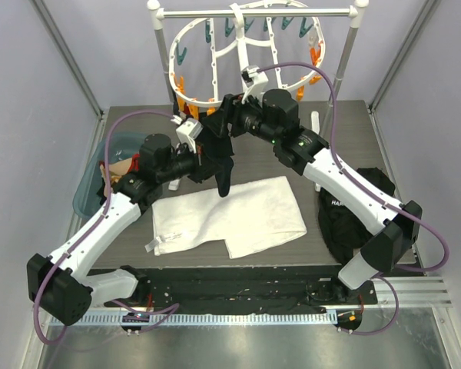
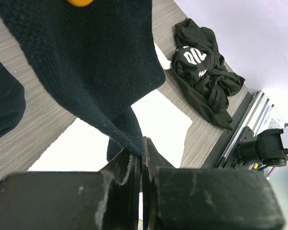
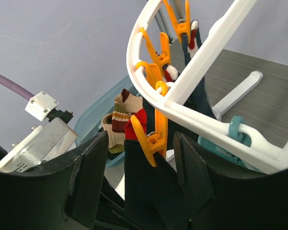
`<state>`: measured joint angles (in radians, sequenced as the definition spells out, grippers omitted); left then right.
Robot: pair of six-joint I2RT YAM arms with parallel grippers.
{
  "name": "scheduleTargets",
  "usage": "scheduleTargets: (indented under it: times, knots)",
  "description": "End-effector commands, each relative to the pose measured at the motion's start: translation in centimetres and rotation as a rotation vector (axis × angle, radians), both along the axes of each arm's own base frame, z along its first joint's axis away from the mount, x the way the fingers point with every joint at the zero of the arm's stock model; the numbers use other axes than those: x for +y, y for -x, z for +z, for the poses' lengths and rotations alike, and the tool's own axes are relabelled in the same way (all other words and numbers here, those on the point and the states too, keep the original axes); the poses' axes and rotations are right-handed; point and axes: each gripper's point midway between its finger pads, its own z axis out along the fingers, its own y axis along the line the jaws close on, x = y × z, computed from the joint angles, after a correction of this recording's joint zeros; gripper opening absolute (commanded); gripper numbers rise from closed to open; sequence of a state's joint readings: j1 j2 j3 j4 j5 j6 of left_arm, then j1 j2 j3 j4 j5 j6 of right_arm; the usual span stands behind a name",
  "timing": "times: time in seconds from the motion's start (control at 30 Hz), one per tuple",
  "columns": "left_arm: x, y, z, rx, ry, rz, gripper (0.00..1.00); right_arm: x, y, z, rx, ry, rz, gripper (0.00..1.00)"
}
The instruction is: Remove the socks clipped to the hanger
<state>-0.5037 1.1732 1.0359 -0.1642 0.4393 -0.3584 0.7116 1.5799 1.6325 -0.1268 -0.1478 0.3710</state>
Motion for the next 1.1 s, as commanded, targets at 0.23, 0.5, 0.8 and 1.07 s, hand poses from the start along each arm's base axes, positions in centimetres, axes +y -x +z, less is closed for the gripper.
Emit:
scheduleTargets:
  times: [0.23,0.5,0.8,1.07]
  knots:
    - [-0.1,0.3,2.6,-0.059,0.028,-0.027,0.00,0.8,-0.7,4.0,-0.068,-0.109,-0.007,0.57]
    - [-0.3,0.3,3.0,-0.064,0.034,-0.033,0.00,0.8,-1.1,3.8,-0.057,-0.107,-0.029,0.50]
    - [-0.3,0.3,3.1,-0.065,0.036,-0.034,0.00,0.8,-1.4,3.6,-0.049,-0.112,-0.040,0.37]
    - [0.1,0.3,2.8,-0.062,0.031,-0.016,0.00,0.1,-1.5,3.9,-0.058,-0.124,-0.075,0.01]
